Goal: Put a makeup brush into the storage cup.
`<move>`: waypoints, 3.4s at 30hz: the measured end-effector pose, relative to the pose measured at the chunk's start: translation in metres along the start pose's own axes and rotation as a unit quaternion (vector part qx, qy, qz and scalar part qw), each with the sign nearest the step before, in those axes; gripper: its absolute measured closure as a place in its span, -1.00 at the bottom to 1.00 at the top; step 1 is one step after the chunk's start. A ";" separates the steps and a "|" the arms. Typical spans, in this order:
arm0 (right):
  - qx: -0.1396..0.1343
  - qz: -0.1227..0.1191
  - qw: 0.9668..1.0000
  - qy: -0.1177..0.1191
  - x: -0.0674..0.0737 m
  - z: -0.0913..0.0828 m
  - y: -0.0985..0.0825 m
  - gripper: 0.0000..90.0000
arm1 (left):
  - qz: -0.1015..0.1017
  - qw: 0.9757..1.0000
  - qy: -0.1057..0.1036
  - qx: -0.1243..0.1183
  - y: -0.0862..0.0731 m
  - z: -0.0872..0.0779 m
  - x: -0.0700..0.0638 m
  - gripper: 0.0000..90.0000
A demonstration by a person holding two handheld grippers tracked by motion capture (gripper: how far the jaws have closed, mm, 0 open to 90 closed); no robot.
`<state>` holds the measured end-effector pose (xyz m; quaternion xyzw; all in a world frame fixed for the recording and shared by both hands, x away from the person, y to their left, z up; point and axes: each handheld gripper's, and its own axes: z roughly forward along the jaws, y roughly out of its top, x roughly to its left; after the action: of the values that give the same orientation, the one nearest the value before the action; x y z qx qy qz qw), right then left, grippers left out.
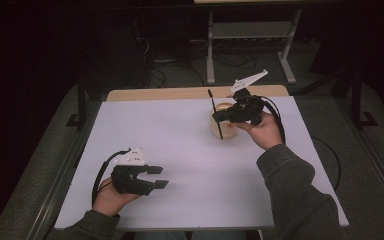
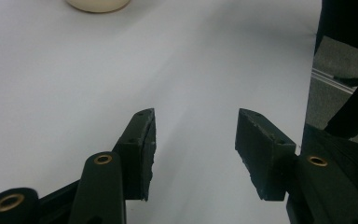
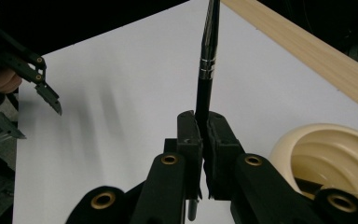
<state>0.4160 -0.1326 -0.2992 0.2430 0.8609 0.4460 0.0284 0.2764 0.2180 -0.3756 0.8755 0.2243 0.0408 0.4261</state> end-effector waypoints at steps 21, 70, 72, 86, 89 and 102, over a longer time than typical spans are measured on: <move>-0.026 0.022 0.998 -0.046 -0.028 -0.010 0.035 0.89 | -0.009 1.000 -0.007 -0.016 -0.001 -0.002 0.000 0.04; -0.035 0.089 0.987 -0.127 -0.064 0.012 0.027 0.89 | -0.014 1.000 0.000 -0.023 -0.004 -0.008 0.002 0.03; -0.035 0.092 0.987 -0.128 -0.065 0.013 0.024 0.89 | -0.014 1.000 0.000 -0.020 -0.004 -0.008 0.002 0.02; -0.036 0.105 0.986 -0.126 -0.068 0.014 0.010 0.89 | -0.011 1.000 0.000 -0.018 -0.004 -0.008 0.002 0.02; -0.035 0.107 0.986 -0.127 -0.068 0.014 0.007 0.89 | -0.012 1.000 0.001 -0.017 -0.004 -0.008 0.002 0.02; -0.032 0.111 0.986 -0.124 -0.067 0.016 0.005 0.88 | -0.012 1.000 0.001 -0.018 -0.004 -0.008 0.002 0.02</move>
<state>0.4813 -0.1476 -0.3161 0.3891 0.8037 0.4405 0.0933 0.2751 0.2269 -0.3738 0.8650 0.2345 0.0403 0.4418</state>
